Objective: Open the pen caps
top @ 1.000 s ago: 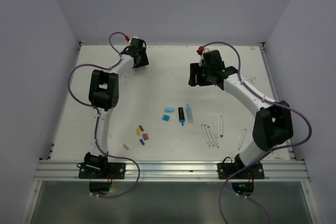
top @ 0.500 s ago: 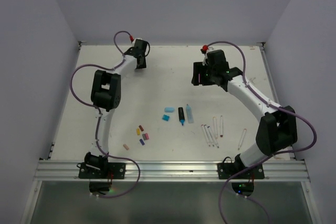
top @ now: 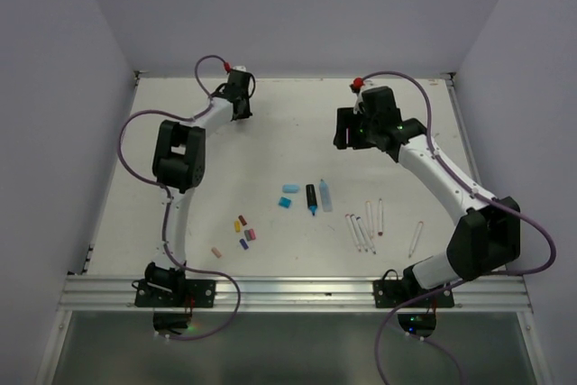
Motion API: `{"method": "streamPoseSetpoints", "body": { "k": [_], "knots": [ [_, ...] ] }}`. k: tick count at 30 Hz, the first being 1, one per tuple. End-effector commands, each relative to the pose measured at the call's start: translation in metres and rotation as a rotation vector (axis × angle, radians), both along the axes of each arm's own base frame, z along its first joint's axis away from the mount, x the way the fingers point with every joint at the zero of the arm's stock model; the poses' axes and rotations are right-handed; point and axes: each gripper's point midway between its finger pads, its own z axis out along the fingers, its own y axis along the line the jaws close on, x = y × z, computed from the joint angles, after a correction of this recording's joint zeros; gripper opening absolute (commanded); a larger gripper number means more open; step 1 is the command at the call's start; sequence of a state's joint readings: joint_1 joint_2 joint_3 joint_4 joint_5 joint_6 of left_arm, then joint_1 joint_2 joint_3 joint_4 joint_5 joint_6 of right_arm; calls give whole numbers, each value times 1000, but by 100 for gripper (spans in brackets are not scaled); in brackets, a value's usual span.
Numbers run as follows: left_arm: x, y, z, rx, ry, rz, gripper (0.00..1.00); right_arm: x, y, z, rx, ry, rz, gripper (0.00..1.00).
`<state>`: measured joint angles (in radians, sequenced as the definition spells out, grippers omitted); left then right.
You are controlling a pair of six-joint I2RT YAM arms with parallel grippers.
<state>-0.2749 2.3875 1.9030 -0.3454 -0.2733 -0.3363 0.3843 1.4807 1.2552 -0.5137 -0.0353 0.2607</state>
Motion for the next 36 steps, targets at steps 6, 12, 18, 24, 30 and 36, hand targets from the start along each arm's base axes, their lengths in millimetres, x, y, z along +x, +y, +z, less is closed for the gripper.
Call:
{"method": "streamPoseSetpoints", "body": {
  "k": [6, 12, 18, 24, 30, 36],
  "knots": [
    [-29, -17, 132, -201, -191, -104, 0, -13, 8, 25, 89, 12, 13, 66],
    [-105, -55, 181, -502, -189, -233, 0, -26, 33, 29, 254, 82, 33, 72],
    [-190, -98, 194, -636, -122, -370, 0, -21, 58, 59, 461, 67, 11, 68],
    [-258, -133, 204, -668, -82, -426, 0, -21, 86, 81, 553, 94, -3, 66],
    [-286, -144, 205, -651, -74, -430, 0, -36, 114, 82, 620, 153, -40, 57],
    [-294, -153, 211, -635, -75, -452, 0, -46, 133, 82, 637, 167, -32, 51]
  ]
}}
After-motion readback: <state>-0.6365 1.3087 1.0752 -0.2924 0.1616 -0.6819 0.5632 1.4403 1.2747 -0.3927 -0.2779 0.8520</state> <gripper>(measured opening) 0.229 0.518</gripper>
